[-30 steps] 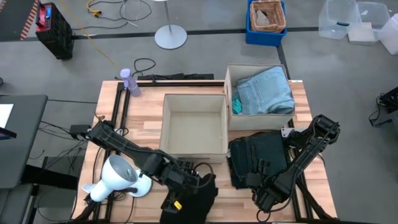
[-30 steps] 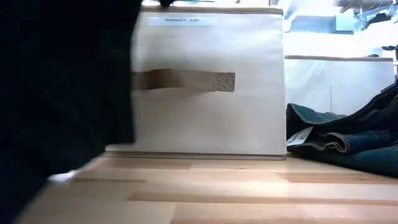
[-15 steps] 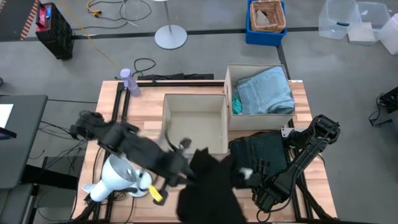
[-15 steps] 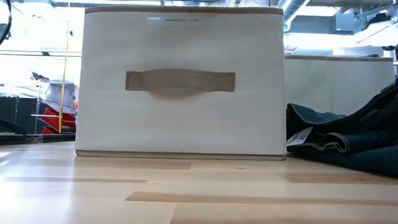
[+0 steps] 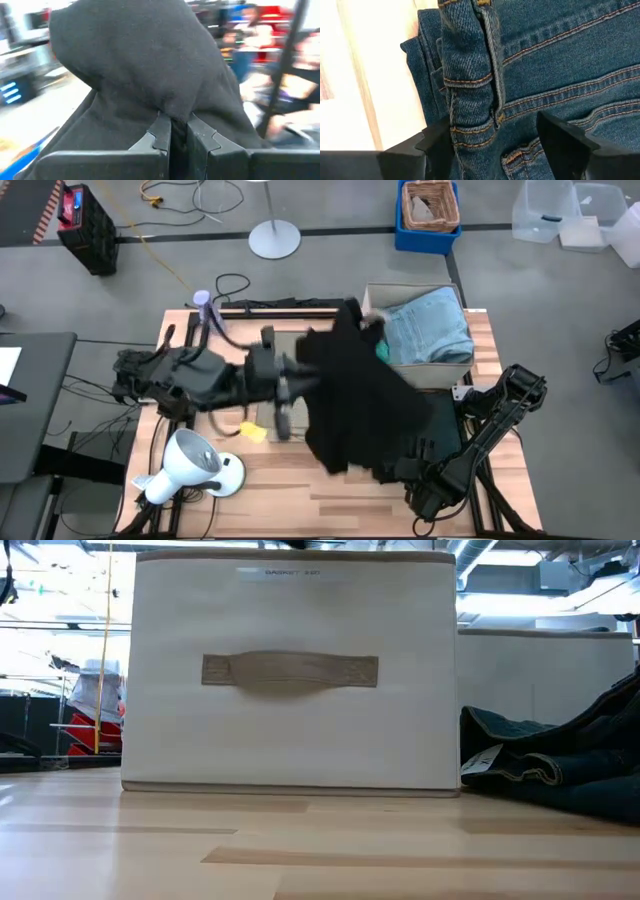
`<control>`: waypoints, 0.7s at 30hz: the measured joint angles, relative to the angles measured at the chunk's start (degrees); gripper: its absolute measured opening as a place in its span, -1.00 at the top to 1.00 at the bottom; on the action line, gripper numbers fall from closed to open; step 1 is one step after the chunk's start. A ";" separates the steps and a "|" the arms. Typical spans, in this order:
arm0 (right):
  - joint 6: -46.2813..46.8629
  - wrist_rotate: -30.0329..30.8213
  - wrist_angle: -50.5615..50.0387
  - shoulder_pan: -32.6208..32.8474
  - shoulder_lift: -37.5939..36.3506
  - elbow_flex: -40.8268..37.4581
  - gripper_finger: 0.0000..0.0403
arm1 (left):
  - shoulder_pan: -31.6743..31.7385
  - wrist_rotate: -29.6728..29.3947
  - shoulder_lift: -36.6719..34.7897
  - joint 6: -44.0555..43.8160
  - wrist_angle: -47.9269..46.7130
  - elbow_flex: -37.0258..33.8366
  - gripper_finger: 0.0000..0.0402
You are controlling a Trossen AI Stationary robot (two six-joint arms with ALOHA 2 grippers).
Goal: Sort clothes
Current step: Put the black shirt in the left brown bin
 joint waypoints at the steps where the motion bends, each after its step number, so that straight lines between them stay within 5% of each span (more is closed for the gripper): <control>1: 0.15 0.00 0.01 0.00 0.00 0.00 -0.40 | 0.84 -2.08 0.04 -1.62 -0.72 0.00 0.90; 7: 2.10 0.00 0.10 0.00 0.00 0.00 -0.40 | 5.25 -10.00 0.02 -10.13 -10.09 0.00 0.90; 21: 2.59 0.00 0.17 -0.11 0.00 0.00 -0.40 | 13.51 -8.70 -0.46 -6.64 -6.18 0.02 0.90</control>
